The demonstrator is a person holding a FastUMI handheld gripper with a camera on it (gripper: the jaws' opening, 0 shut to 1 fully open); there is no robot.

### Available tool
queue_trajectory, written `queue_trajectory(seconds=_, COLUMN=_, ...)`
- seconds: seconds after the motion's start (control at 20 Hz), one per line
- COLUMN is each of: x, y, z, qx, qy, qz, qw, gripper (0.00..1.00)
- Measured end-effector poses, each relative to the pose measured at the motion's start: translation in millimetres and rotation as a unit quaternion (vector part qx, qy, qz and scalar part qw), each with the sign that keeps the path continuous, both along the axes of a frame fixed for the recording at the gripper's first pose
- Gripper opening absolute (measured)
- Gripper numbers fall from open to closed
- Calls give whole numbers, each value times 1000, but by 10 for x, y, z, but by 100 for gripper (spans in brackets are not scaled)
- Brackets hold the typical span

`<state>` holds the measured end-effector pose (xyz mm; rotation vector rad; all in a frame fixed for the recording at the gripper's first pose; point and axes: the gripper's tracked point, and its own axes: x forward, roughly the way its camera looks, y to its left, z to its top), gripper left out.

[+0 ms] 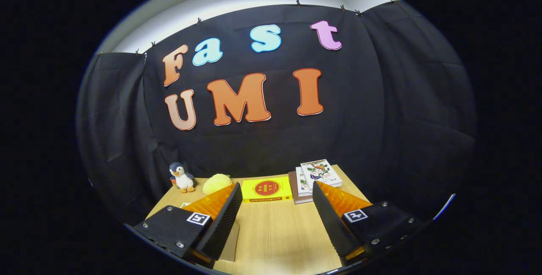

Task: Open the storage box then place both shoes into the box .Put the left shoe in first, then the right shoe, with the right side of both shoes facing outward in a uniform manner.

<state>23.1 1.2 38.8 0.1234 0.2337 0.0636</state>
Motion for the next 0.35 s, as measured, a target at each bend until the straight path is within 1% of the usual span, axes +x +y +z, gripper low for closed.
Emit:
queue_trajectory(seconds=0.1, x=31, y=-124, z=-41, qx=6, qy=4, qz=-5, qw=1000, gripper=99)
queue_trajectory(seconds=0.35, x=22, y=-356, z=-89, qx=21, qy=6, qz=-1, qw=1000, gripper=99)
